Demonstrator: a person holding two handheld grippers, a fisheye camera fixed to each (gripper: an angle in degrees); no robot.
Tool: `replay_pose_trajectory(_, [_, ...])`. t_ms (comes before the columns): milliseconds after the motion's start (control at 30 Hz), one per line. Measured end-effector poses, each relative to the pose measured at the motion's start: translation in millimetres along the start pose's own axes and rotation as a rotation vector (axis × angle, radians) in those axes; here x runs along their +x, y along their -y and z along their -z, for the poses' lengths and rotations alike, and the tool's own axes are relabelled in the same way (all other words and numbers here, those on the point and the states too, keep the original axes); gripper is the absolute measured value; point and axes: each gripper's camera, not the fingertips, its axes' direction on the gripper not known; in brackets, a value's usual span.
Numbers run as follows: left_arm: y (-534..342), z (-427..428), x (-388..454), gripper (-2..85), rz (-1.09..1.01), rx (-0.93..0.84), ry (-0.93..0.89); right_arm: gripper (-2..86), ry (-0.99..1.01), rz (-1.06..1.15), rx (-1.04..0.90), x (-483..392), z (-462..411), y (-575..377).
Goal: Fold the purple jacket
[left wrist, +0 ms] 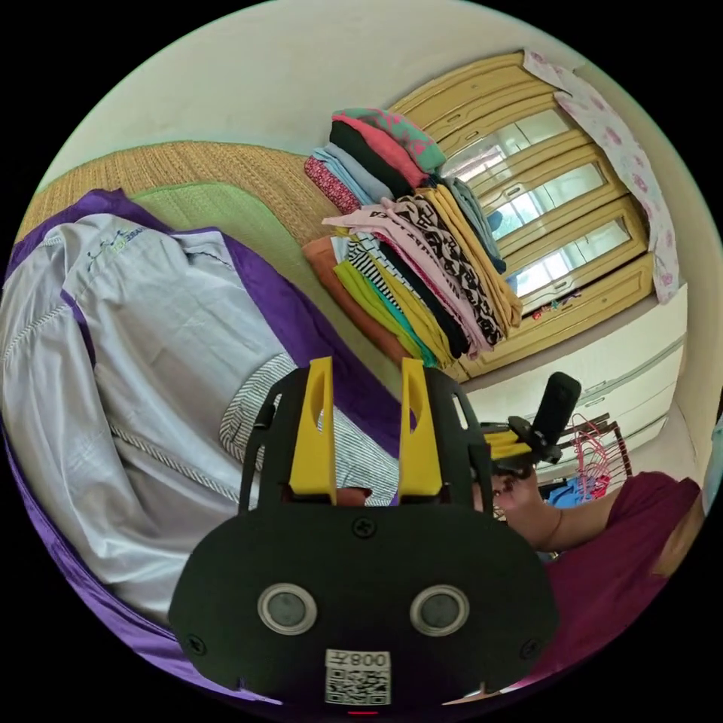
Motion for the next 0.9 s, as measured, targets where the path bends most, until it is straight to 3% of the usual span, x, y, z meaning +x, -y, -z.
replay_pose_trajectory(133, [-14,6,-23,11.0,0.048,-0.044,0.078,1.2,0.147,0.013,-0.026,-9,-46,-5])
replay_pose_trajectory(333, [-46,19,-47,3.0,0.066,-0.062,0.134,1.2,0.201,0.057,-0.063,-21,-84,-1])
replay_pose_trajectory(633, [-150,126,-71,1.4,0.089,0.284,0.035,1.5,0.335,0.192,-0.073,-76,-132,21])
replay_pose_trajectory(800, [-281,145,-141,1.8,0.358,0.302,0.137,2.2,0.406,0.216,-0.281,-105,-256,-9])
replay_pose_trajectory(900, [-346,127,-190,2.9,0.541,0.297,0.078,2.7,0.426,0.133,-0.428,-88,-330,-33])
